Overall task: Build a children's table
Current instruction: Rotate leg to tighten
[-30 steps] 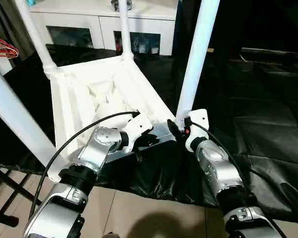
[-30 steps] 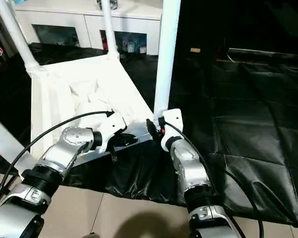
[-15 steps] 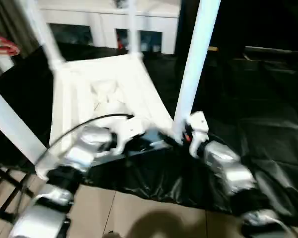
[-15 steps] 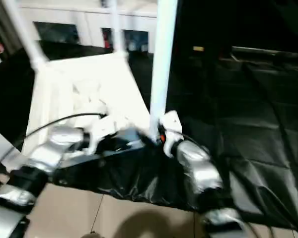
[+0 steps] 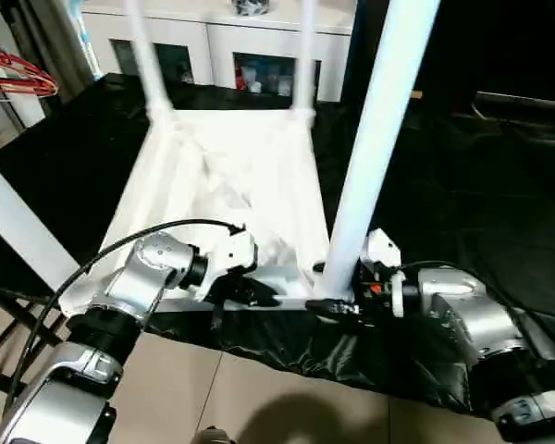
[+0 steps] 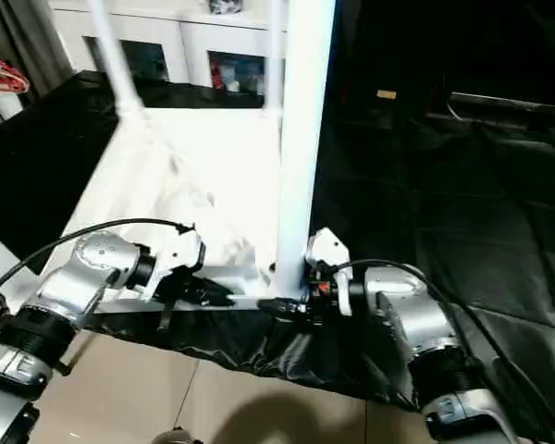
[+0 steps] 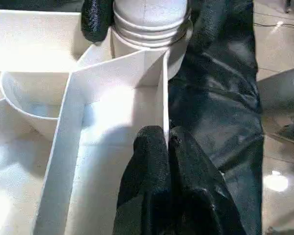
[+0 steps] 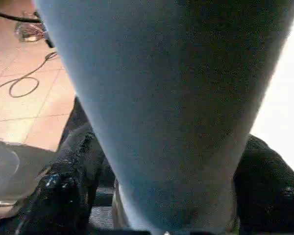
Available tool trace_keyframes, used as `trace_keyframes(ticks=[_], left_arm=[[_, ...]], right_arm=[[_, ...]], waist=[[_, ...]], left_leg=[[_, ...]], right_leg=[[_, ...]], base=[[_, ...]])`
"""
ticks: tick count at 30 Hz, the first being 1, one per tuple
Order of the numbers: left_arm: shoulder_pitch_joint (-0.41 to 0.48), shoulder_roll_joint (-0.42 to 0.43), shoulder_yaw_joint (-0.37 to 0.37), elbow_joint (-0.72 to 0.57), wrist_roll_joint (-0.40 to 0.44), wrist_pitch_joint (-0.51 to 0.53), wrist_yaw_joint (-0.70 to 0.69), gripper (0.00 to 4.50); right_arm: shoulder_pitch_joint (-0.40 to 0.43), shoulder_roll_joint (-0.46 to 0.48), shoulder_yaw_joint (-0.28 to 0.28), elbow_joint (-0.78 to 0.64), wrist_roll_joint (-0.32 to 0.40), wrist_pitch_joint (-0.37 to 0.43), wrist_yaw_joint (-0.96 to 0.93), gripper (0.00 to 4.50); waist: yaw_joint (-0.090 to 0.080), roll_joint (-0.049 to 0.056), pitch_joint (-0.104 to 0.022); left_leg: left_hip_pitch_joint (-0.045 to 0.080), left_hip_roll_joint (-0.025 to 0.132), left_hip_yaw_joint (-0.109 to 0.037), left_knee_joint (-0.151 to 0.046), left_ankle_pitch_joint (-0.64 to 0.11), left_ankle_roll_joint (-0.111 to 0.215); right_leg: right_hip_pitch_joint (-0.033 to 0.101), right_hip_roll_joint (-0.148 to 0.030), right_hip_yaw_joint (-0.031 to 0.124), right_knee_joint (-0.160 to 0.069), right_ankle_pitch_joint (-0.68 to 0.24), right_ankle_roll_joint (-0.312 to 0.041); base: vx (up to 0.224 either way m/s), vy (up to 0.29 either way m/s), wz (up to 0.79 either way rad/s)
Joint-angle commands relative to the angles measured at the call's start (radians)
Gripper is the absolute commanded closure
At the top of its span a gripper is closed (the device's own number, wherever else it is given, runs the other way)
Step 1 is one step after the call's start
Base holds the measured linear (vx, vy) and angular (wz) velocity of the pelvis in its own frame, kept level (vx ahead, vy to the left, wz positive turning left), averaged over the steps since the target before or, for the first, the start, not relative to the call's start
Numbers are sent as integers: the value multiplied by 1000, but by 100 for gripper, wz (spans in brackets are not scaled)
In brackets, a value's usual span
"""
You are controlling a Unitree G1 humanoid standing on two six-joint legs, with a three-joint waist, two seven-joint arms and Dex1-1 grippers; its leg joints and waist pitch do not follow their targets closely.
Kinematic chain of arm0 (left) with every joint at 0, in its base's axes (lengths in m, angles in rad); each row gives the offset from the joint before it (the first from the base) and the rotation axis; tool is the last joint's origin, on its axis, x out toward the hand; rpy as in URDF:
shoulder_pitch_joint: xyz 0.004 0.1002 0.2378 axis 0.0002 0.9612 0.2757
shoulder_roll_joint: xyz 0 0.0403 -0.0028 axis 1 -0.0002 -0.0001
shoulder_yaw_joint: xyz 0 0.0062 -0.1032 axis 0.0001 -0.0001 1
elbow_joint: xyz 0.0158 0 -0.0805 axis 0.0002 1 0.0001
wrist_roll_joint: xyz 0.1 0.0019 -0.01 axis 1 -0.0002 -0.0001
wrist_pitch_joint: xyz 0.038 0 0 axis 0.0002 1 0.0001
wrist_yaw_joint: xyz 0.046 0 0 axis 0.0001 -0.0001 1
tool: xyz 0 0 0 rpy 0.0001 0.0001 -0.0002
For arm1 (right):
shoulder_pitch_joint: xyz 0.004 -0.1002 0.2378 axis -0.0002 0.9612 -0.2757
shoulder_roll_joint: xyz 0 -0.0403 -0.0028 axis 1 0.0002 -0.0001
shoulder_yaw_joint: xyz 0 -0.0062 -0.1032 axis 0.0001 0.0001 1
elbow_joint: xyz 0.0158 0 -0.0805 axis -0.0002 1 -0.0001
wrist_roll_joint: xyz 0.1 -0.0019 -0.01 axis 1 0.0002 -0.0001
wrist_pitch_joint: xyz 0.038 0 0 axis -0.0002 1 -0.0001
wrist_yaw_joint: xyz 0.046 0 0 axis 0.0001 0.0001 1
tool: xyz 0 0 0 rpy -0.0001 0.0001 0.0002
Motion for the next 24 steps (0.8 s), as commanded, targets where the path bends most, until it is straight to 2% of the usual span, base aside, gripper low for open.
trace_keyframes(ticks=[1,3,4,5,6,7,8,11,12,14,15,16,19,21,23,24], left_arm=[[-34,-21,-12,-22,-21,-28,-5,450],[-43,-21,-9,1,-19,-38,-1,450],[-46,-22,-8,10,-18,-42,3,450],[-47,-23,-7,13,-17,-43,5,450],[-54,-28,-1,32,-10,-50,24,450],[-55,-31,1,37,-7,-50,35,450],[-58,-38,7,44,-3,-54,59,450],[-62,-56,20,44,-2,-37,108,450],[-65,-67,27,44,-3,-24,132,450],[-70,-82,34,45,4,-10,175,450],[-70,-83,35,45,4,-9,180,450],[-72,-97,37,43,15,5,221,450],[-72,-129,38,33,36,31,310,450],[-66,-161,36,11,52,66,379,450],[-60,-195,33,-6,72,94,448,450],[-58,-206,32,-10,77,101,467,450]], right_arm=[[3,12,47,-27,-9,3,29,117],[10,14,54,-29,-14,5,26,119],[13,16,57,-30,-17,3,22,128],[14,17,57,-30,-18,3,20,140],[20,25,58,-33,-19,5,5,157],[23,29,56,-36,-18,5,-5,157],[28,40,49,-37,-18,1,-31,162],[35,72,26,-27,-22,-15,-102,179],[34,92,11,-10,-30,-29,-153,182],[29,127,-17,22,-43,-35,-247,184],[28,131,-20,26,-44,-35,-257,185],[23,158,-40,49,-53,-37,-332,185],[8,230,-83,97,-72,-31,-516,186],[-5,285,-106,122,-79,-8,-628,186],[-21,341,-128,150,-84,12,-736,186],[-26,359,-135,160,-86,18,-771,186]], waist=[[-3,1,-67],[-2,12,-68],[-3,5,-69],[-3,4,-69],[-3,13,-68],[-3,10,-68],[-1,13,-68],[0,11,-64],[-3,6,-63],[-8,6,-60],[-11,8,-60],[-14,1,-60],[-28,3,-59],[-36,3,-58],[-40,0,-60],[-42,4,-60]], left_leg=[[-6,2,15,-66,-143,54],[-5,1,13,-65,-148,47],[-5,0,14,-65,-147,46],[-5,0,14,-65,-147,46],[-5,0,14,-65,-155,45],[-5,-1,14,-66,-161,41],[-4,-1,13,-66,-166,38],[-3,-1,12,-72,-202,26],[-2,-1,13,-74,-210,22],[-4,-2,11,-77,-218,17],[-1,-1,11,-78,-227,14],[-4,-3,9,-80,-225,13],[-5,-6,7,-83,-223,2],[-7,-6,7,-84,-218,0],[-6,-6,7,-83,-206,1],[-6,-5,7,-83,-199,1]], right_leg=[[64,-54,39,-61,-154,-213],[64,-54,38,-60,-148,-215],[66,-52,38,-60,-136,-216],[66,-52,38,-59,-132,-218],[64,-50,37,-63,-135,-217],[66,-51,37,-62,-144,-215],[66,-52,37,-63,-153,-214],[65,-56,37,-73,-246,-189],[64,-57,38,-78,-286,-173],[62,-57,36,-82,-339,-155],[58,-58,37,-86,-365,-146],[62,-58,35,-88,-383,-136],[59,-59,35,-92,-423,-115],[57,-58,36,-92,-412,-115],[57,-58,36,-90,-390,-119],[57,-58,37,-89,-373,-125]], base=[[0,0,0],[0,0,0],[0,0,0],[0,0,0],[0,0,0],[0,0,0],[0,0,0],[0,0,0],[0,0,0],[0,0,0],[0,0,0],[0,0,0],[0,0,0],[0,0,0],[0,0,0],[0,0,0]])
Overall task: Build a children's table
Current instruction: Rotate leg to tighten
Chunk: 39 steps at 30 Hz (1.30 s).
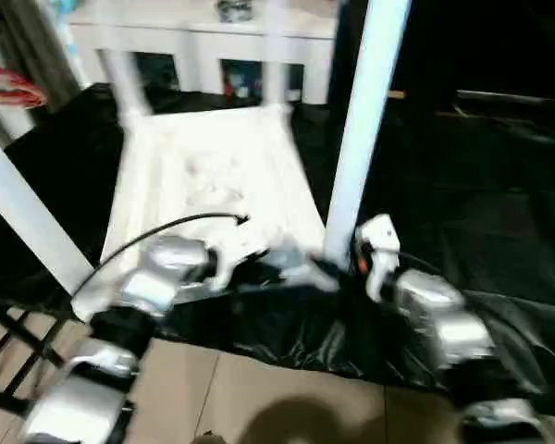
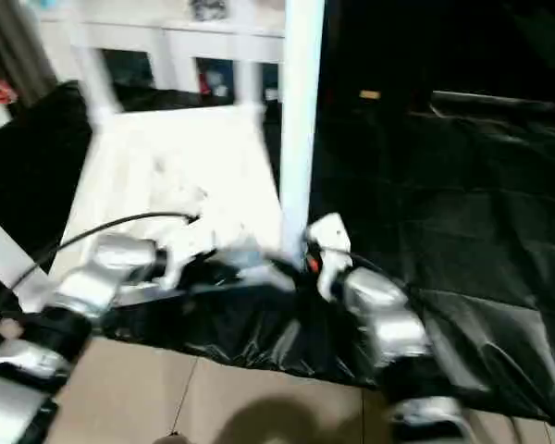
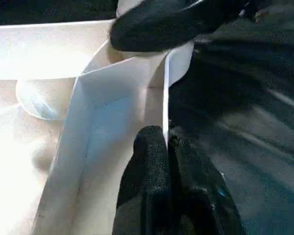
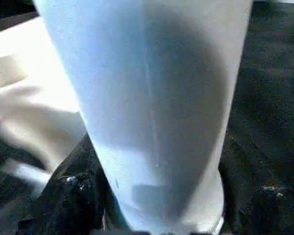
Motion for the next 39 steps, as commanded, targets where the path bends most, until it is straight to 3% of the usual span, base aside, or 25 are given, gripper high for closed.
trace_keyframes(ticks=[1,5,9,10,11,13,16,18,19,23,31,33,34,35,36,39], left_arm=[[-28,-72,-10,-55,-4,11,84,450],[-20,-115,-13,-66,9,28,151,450],[-3,-131,-31,-88,10,27,152,450],[3,-129,-33,-94,11,24,149,450],[7,-124,-36,-97,12,17,143,450],[17,-105,-41,-105,6,-2,114,450],[26,-88,-44,-115,0,-15,81,450],[35,-58,-48,-127,-18,-42,20,450],[37,-47,-48,-130,-22,-44,2,450],[45,-9,-47,-128,-38,-69,-75,450],[53,54,-36,-121,-102,-82,-237,450],[49,70,-40,-113,-107,-87,-273,450],[45,81,-39,-107,-111,-85,-296,450],[41,92,-38,-100,-115,-88,-319,450],[35,102,-37,-90,-118,-92,-340,450],[17,125,-36,-64,-118,-102,-382,450]], right_arm=[[-11,96,61,63,-17,48,-70,186],[-40,142,55,123,-53,29,-198,186],[-42,160,61,124,-65,-3,-190,186],[-38,155,59,117,-57,-5,-167,152],[-35,150,57,109,-46,0,-143,152],[-25,126,50,73,-20,21,-85,112],[-21,94,58,53,-18,26,-47,95],[-15,41,81,27,-15,24,45,95],[-11,22,93,16,-16,20,82,95],[3,-45,131,-19,-13,7,235,95],[24,-166,181,-76,27,-30,526,95],[26,-183,188,-87,34,-26,577,95],[31,-196,196,-101,41,-18,611,95],[34,-208,206,-111,44,-17,641,95],[37,-220,216,-118,46,-15,669,95],[42,-244,237,-131,48,-13,734,95]], waist=[[1,-3,-59],[-6,-2,-59],[-9,-2,-60],[-10,-1,-59],[-10,-1,-58],[-13,0,-57],[-15,3,-61],[-16,5,-62],[-16,12,-63],[-18,8,-66],[10,1,-61],[12,2,-60],[11,-9,-60],[14,-5,-61],[16,-11,-61],[17,-9,-62]], left_leg=[[-10,-5,9,-79,-193,5],[-11,-6,9,-79,-188,0],[-12,-7,11,-78,-197,8],[-12,-7,11,-79,-200,13],[-12,-7,11,-79,-205,14],[-13,-7,11,-79,-209,21],[-13,-6,10,-76,-185,27],[-13,-6,11,-74,-178,28],[-13,-7,11,-72,-175,29],[-12,-7,14,-66,-147,46],[-6,2,17,-68,-185,61],[-7,2,17,-68,-189,61],[-8,2,18,-69,-182,63],[-8,2,16,-68,-176,63],[-11,2,16,-67,-159,67],[-10,2,18,-65,-146,76]], right_leg=[[57,-56,37,-86,-354,-130],[58,-55,38,-81,-299,-145],[60,-55,39,-80,-273,-149],[60,-54,40,-81,-266,-151],[59,-54,40,-82,-268,-152],[63,-53,40,-82,-267,-150],[64,-52,40,-76,-215,-164],[66,-50,39,-73,-175,-180],[67,-49,39,-70,-146,-190],[71,-48,39,-61,-58,-224],[67,-52,39,-66,-155,-226],[65,-53,40,-67,-177,-221],[66,-53,40,-68,-179,-218],[66,-53,40,-65,-178,-218],[68,-54,40,-63,-174,-214],[65,-52,39,-63,-165,-215]], base=[[0,0,0],[0,0,0],[0,0,0],[0,0,0],[0,0,0],[0,0,0],[0,0,0],[0,0,0],[0,0,0],[0,0,0],[0,0,0],[0,0,0],[0,0,0],[0,0,0],[0,0,0],[0,0,0]])
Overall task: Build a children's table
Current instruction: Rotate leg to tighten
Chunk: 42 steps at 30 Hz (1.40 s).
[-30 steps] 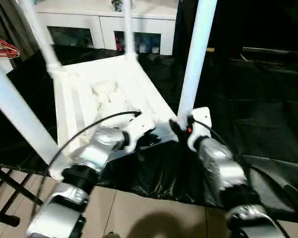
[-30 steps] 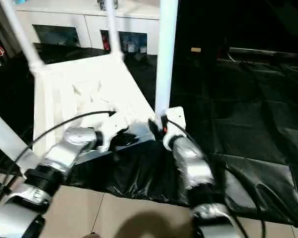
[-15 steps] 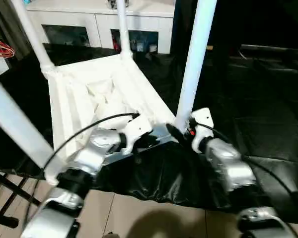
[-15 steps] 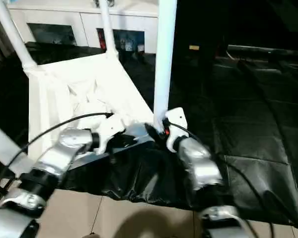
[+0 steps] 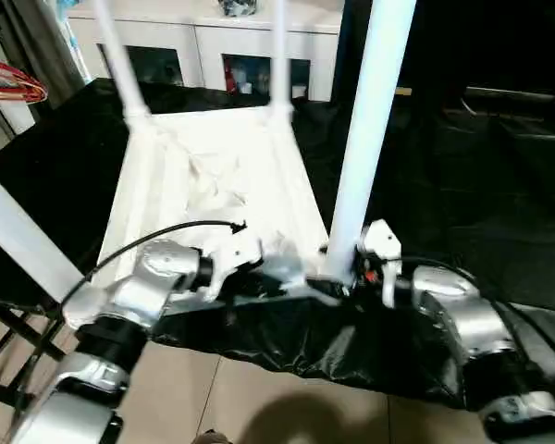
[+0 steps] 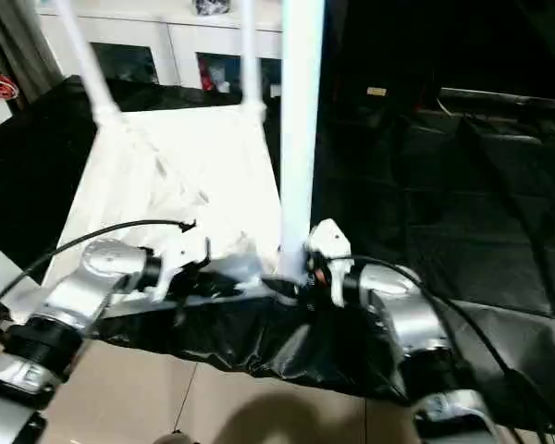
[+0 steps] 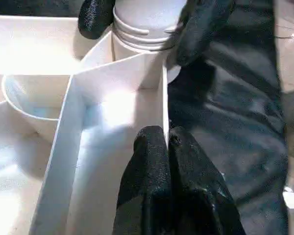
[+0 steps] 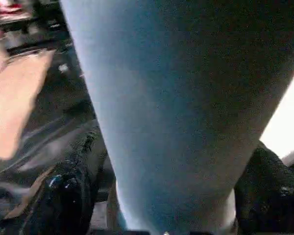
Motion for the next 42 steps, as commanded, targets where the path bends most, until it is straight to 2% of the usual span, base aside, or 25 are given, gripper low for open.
trace_keyframes(ticks=[1,5,12,14,15,16,17,20,21,22,23,24,25,26,28,29,30,31,32,34,35,37,38,40,42], left_arm=[[-50,-4,-18,6,-19,-22,-39,450],[-69,14,-16,18,-32,-2,-81,450],[-66,3,-4,17,-46,10,-82,450],[-61,-1,-4,13,-49,11,-81,450],[-53,-7,-1,5,-55,17,-74,450],[-52,-7,-1,4,-55,17,-73,450],[-47,-13,2,-2,-59,20,-63,450],[-44,-24,5,-5,-52,18,-33,450],[-44,-38,9,-1,-43,14,3,450],[-47,-50,14,5,-34,15,38,450],[-50,-62,18,10,-26,15,71,450],[-51,-77,21,11,-18,22,105,450],[-51,-86,22,11,-14,27,124,450],[-52,-98,22,14,-5,26,156,450],[-52,-117,24,15,4,30,197,450],[-52,-143,27,13,16,38,252,450],[-52,-153,27,11,19,43,268,450],[-50,-165,24,7,23,49,290,450],[-50,-175,20,6,28,52,308,450],[-48,-199,-1,-1,55,62,349,450],[-48,-199,-1,-1,55,62,349,450],[-49,-229,-19,-8,86,87,403,450],[-50,-237,-20,-10,91,95,419,450],[-55,-258,-19,-15,93,113,446,450],[-55,-270,-13,-21,83,121,450,450]], right_arm=[[15,0,63,-34,13,13,81,95],[16,-17,70,-42,27,30,133,95],[35,-18,70,-52,38,41,139,163],[43,-17,71,-59,42,44,136,169],[55,-13,70,-69,46,48,131,182],[56,-13,70,-70,46,49,130,185],[65,-10,69,-77,49,53,125,185],[76,2,62,-83,49,51,98,187],[82,19,53,-81,43,41,58,187],[81,36,45,-69,29,23,10,187],[81,52,38,-58,15,7,-35,187],[81,73,30,-43,-1,2,-93,188],[80,84,26,-35,-10,1,-127,188],[76,102,18,-18,-22,-1,-179,188],[69,132,2,9,-35,1,-259,188],[56,176,-22,46,-46,12,-366,188],[50,196,-35,62,-47,21,-410,188],[46,221,-47,77,-46,18,-454,188],[45,241,-55,86,-46,16,-485,188],[29,302,-68,128,-69,25,-619,188],[29,302,-68,128,-69,25,-619,188],[-5,364,-79,186,-104,17,-768,188],[-14,379,-84,200,-110,15,-800,188],[-34,401,-71,226,-142,-27,-842,188],[-40,407,-69,233,-146,-45,-839,188]], waist=[[2,-9,-64],[13,-12,-64],[25,-9,-67],[27,-7,-67],[28,-2,-67],[30,-4,-67],[31,0,-68],[36,0,-67],[38,11,-67],[38,14,-66],[37,9,-65],[35,13,-64],[31,8,-62],[32,8,-61],[23,10,-59],[15,2,-58],[6,3,-58],[3,0,-57],[0,1,-58],[-9,-4,-58],[-11,-1,-57],[-17,0,-56],[-20,2,-56],[-26,0,-52],[-27,-4,-53]], left_leg=[[-7,2,16,-67,-142,73],[-7,2,15,-67,-140,70],[-8,3,15,-65,-125,62],[-7,3,15,-64,-125,63],[-7,3,15,-64,-134,60],[-6,3,15,-64,-136,59],[-6,3,14,-64,-135,58],[-5,3,15,-64,-154,51],[-4,3,13,-65,-162,44],[-4,3,13,-66,-178,37],[-4,2,13,-68,-187,32],[-3,1,11,-71,-203,21],[-2,-1,11,-73,-212,12],[-1,-2,11,-74,-216,10],[-1,-2,9,-78,-232,2],[-2,-4,8,-80,-239,-1],[-2,-5,7,-80,-245,-2],[-3,-7,8,-81,-238,1],[-1,-7,8,-81,-237,2],[-6,-6,7,-82,-216,5],[-7,-7,6,-83,-216,4],[-6,-5,6,-85,-224,-2],[-7,-7,5,-87,-233,-5],[1,-9,5,-89,-279,-3],[1,-11,5,-89,-287,5]], right_leg=[[64,-53,38,-62,-161,-213],[65,-55,39,-60,-169,-211],[65,-56,39,-57,-141,-218],[64,-55,38,-56,-130,-220],[63,-54,38,-58,-135,-220],[64,-54,39,-58,-135,-219],[64,-54,39,-57,-131,-220],[63,-54,39,-61,-145,-217],[62,-55,39,-61,-157,-215],[61,-55,39,-64,-172,-211],[62,-54,39,-68,-184,-206],[62,-55,38,-70,-220,-195],[62,-56,38,-77,-264,-177],[63,-57,38,-79,-288,-169],[59,-57,38,-84,-333,-152],[61,-57,36,-87,-362,-139],[59,-59,35,-90,-392,-131],[58,-58,35,-95,-413,-118],[56,-58,36,-95,-417,-117],[56,-57,36,-94,-405,-111],[56,-57,36,-92,-404,-110],[53,-59,38,-92,-403,-111],[55,-57,35,-93,-411,-109],[49,-59,35,-103,-470,-94],[50,-58,35,-106,-483,-83]], base=[[0,0,0],[0,0,0],[0,0,0],[0,0,0],[0,0,0],[0,0,0],[0,0,0],[0,0,0],[0,0,0],[0,0,0],[0,0,0],[0,0,0],[0,0,0],[0,0,0],[0,0,0],[0,0,0],[0,0,0],[0,0,0],[0,0,0],[0,0,0],[0,0,0],[0,0,0],[0,0,0],[0,0,0],[0,0,0]])
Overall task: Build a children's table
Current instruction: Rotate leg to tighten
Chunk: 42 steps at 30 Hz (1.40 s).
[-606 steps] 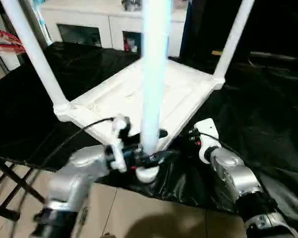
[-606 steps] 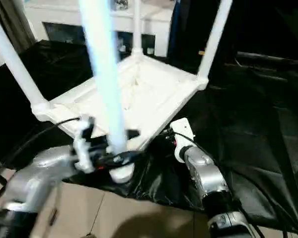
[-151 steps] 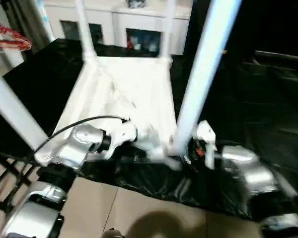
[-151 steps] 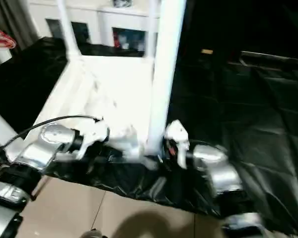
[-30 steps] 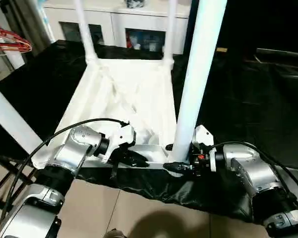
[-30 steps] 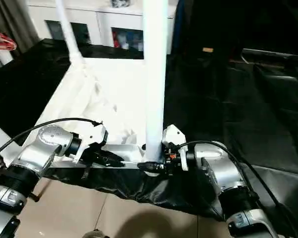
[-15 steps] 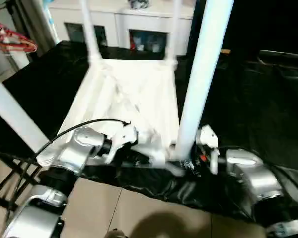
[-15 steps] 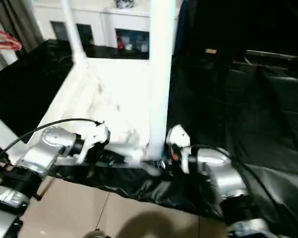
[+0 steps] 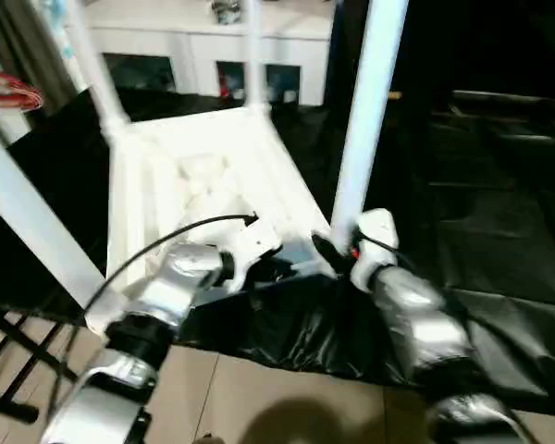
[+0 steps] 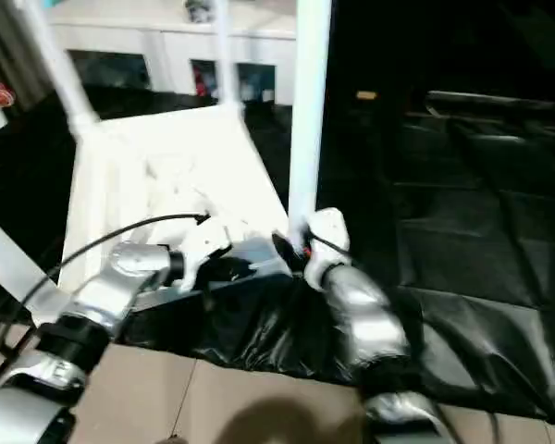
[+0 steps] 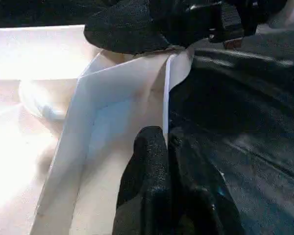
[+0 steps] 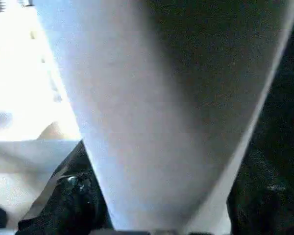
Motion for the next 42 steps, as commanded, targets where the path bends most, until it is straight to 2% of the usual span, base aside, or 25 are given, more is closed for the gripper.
trace_keyframes(ticks=[1,2,3,4,6,7,9,11,14,16,18,19,20,21,23,24,25,27,30,32,35,36,39,40,42], left_arm=[[-32,-88,-38,-47,-20,-3,24,450],[-33,-90,-39,-53,-26,-3,15,450],[-33,-85,-39,-57,-28,-7,5,450],[-33,-81,-39,-58,-28,-8,2,450],[-29,-66,-35,-64,-31,-14,-16,450],[-26,-63,-36,-69,-32,-13,-19,450],[-17,-41,-42,-77,-36,-26,-52,450],[-7,-24,-45,-88,-45,-26,-82,450],[7,11,-51,-108,-59,-31,-146,450],[9,22,-54,-108,-59,-42,-164,450],[9,42,-58,-101,-59,-58,-194,450],[8,70,-60,-93,-65,-83,-244,450],[8,70,-60,-93,-65,-83,-244,450],[4,85,-58,-86,-69,-94,-278,450],[-1,98,-57,-77,-75,-104,-311,450],[-7,109,-57,-71,-82,-112,-341,450],[-9,117,-57,-69,-88,-116,-360,450],[-16,133,-57,-68,-99,-120,-398,450],[-21,146,-63,-67,-110,-122,-441,450],[-22,154,-71,-66,-113,-127,-465,450],[-25,161,-77,-59,-115,-135,-504,450],[-25,161,-77,-59,-115,-135,-504,450],[-33,166,-79,-47,-115,-137,-529,450],[-33,166,-79,-47,-115,-137,-529,450],[-38,166,-78,-42,-115,-139,-530,450]], right_arm=[[9,87,110,57,-41,20,42,153],[4,86,97,55,-17,18,85,153],[3,82,92,49,-5,24,107,132],[4,78,91,45,-1,26,118,115],[5,61,92,35,4,27,146,108],[6,56,94,35,3,22,149,83],[12,26,108,17,2,17,194,83],[20,-1,121,-2,7,17,242,57],[45,-62,147,-64,27,21,369,57],[52,-78,152,-82,34,24,408,57],[65,-108,163,-116,54,30,483,57],[80,-152,181,-162,76,38,583,57],[80,-152,181,-162,76,38,583,57],[88,-186,196,-186,83,39,655,57],[94,-220,209,-207,93,45,724,57],[97,-252,218,-224,106,56,785,57],[99,-273,224,-234,115,65,823,57],[101,-316,233,-250,121,76,902,57],[97,-346,236,-261,128,89,949,57],[96,-358,239,-269,135,99,967,57],[100,-377,247,-287,143,112,999,57],[100,-377,247,-287,143,112,999,57],[106,-393,256,-300,146,107,1025,57],[106,-393,256,-300,146,107,1025,80],[107,-393,256,-301,147,107,1029,88]], waist=[[0,-5,-48],[0,-10,-48],[1,-5,-49],[1,-6,-50],[0,-1,-50],[0,-2,-51],[-1,-3,-51],[-3,-3,-52],[-2,-5,-57],[-3,-5,-63],[-3,-3,-61],[-2,-2,-62],[0,-2,-61],[2,6,-60],[8,4,-61],[15,9,-59],[24,6,-60],[29,7,-59],[34,5,-58],[34,-1,-58],[37,0,-57],[38,-7,-58],[41,-5,-59],[44,-5,-60],[45,-5,-61]], left_leg=[[-11,-6,7,-82,-273,14],[-13,-6,7,-83,-264,18],[-13,-5,7,-83,-249,23],[-16,-4,8,-82,-235,26],[-16,-4,8,-82,-233,26],[-15,-4,9,-81,-230,26],[-16,-3,9,-81,-232,28],[-16,-2,9,-80,-221,31],[-19,-2,11,-73,-177,50],[-23,-2,11,-65,-114,66],[-23,-4,13,-63,-101,75],[-20,-3,13,-62,-110,81],[-19,-1,13,-62,-114,85],[-18,1,16,-61,-126,90],[-17,3,16,-61,-126,89],[-15,4,17,-61,-141,85],[-12,6,19,-60,-157,82],[-15,7,17,-61,-161,79],[-16,7,17,-62,-170,71],[-16,7,17,-61,-169,69],[-16,6,16,-62,-163,65],[-16,5,17,-61,-154,66],[-17,7,17,-59,-140,69],[-17,7,17,-58,-135,70],[-17,7,17,-57,-129,70]], right_leg=[[47,-56,36,-102,-465,-86],[49,-55,36,-101,-453,-88],[49,-55,37,-97,-426,-95],[51,-55,37,-94,-394,-104],[52,-53,37,-91,-361,-119],[53,-53,37,-89,-341,-127],[55,-52,37,-87,-323,-138],[57,-53,38,-84,-289,-152],[63,-51,38,-74,-199,-173],[66,-49,37,-60,-87,-204],[66,-47,36,-58,-47,-222],[67,-47,35,-58,-43,-227],[67,-45,35,-58,-43,-227],[64,-44,35,-60,-41,-231],[66,-46,34,-56,-41,-240],[64,-47,34,-60,-68,-241],[64,-47,36,-61,-85,-240],[65,-49,36,-59,-96,-238],[64,-49,36,-61,-126,-234],[63,-50,37,-62,-142,-228],[62,-51,37,-64,-171,-216],[63,-51,37,-63,-174,-213],[60,-51,37,-61,-163,-211],[60,-51,37,-60,-152,-214],[60,-51,37,-57,-135,-219]], base=[[0,0,0],[0,0,0],[0,0,0],[0,0,0],[0,0,0],[0,0,0],[0,0,0],[0,0,0],[0,0,0],[0,0,0],[0,0,0],[0,0,0],[0,0,0],[0,0,0],[0,0,0],[0,0,0],[0,0,0],[0,0,0],[0,0,0],[0,0,0],[0,0,0],[0,0,0],[0,0,0],[0,0,0],[0,0,0]])
